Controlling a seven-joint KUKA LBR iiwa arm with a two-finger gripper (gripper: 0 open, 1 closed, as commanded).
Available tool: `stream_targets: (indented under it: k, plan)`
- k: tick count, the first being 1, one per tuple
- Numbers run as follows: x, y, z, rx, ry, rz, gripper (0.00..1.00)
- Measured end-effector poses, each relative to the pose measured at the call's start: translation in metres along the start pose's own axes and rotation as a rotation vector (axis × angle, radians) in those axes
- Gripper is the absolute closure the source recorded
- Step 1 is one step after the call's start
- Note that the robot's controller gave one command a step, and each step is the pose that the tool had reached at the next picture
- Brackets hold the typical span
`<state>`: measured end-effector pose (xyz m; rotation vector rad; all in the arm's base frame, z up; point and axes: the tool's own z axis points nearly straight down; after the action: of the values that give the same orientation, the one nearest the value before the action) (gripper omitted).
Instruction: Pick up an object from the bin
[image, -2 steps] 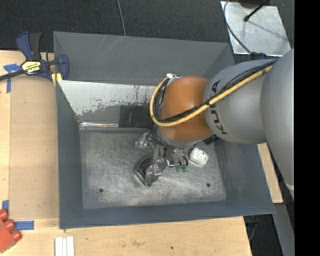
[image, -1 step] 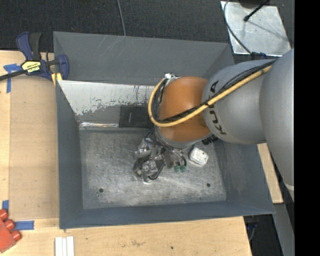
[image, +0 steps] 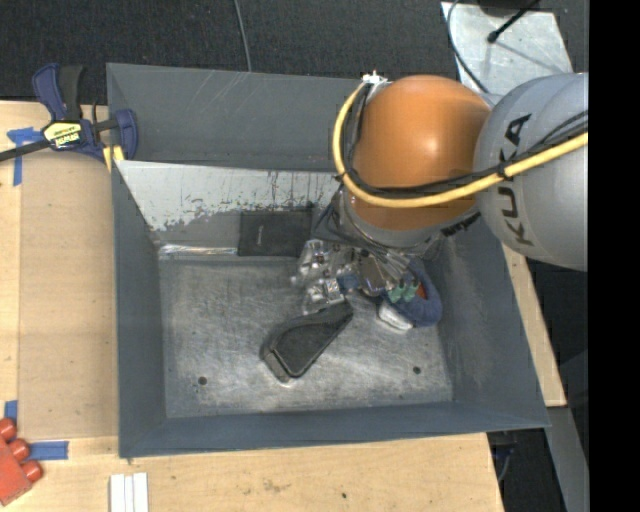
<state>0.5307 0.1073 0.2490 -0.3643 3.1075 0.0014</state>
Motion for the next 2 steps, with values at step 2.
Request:
stream_targets:
  k: [2]
  plan:
    - [0.002,-0.006,0.142,-0.003,0.015,-0.199,0.00]
